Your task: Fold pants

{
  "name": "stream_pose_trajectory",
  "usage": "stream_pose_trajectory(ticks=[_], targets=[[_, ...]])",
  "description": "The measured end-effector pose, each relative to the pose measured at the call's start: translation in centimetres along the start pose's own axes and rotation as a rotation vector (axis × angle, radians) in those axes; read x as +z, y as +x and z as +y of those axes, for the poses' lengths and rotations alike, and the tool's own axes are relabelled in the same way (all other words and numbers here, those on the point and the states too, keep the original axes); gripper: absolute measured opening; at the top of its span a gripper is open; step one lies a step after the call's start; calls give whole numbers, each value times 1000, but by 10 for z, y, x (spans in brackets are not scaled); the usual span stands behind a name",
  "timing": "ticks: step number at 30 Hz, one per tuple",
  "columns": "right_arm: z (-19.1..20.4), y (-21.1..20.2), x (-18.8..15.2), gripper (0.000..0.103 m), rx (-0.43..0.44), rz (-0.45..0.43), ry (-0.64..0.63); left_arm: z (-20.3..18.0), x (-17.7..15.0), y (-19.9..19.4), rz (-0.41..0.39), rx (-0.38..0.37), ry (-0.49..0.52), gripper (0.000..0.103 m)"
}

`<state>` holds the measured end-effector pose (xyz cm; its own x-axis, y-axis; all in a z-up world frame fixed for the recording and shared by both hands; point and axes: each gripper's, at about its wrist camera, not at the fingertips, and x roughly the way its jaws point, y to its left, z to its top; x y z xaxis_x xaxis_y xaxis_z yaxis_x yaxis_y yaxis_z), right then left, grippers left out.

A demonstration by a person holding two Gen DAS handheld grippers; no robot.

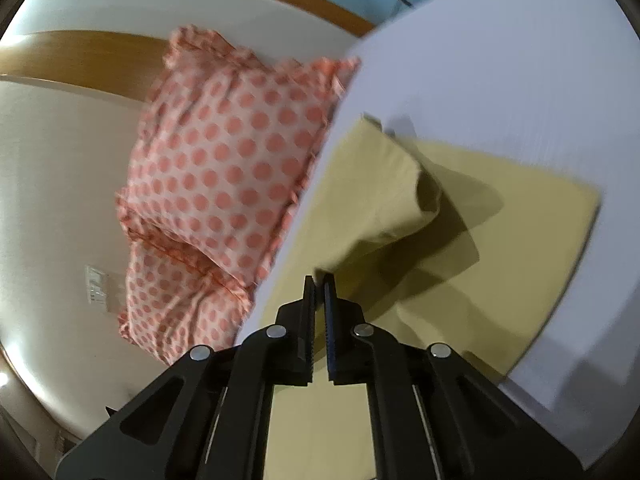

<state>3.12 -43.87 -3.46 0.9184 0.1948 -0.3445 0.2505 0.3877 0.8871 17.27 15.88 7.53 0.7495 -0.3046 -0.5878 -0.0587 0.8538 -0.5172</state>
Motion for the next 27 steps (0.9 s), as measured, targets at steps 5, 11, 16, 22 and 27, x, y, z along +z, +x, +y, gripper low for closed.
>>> stream_pose_trajectory(ticks=[5,11,16,22,27], targets=[[5,-21,8,0,-3,-84,-46,2,41,53,64,108,-25,100],[5,-34,17,2,-62,-53,-95,19,65,109,181,264,-108,96],[25,-25,-9,69,-60,113,-165,13,62,108,136,269,-58,96],[37,36,-43,53,-57,354,-119,9,61,111,125,279,-43,96],[41,48,-43,47,-151,244,-79,2,62,116,122,295,1,97]])
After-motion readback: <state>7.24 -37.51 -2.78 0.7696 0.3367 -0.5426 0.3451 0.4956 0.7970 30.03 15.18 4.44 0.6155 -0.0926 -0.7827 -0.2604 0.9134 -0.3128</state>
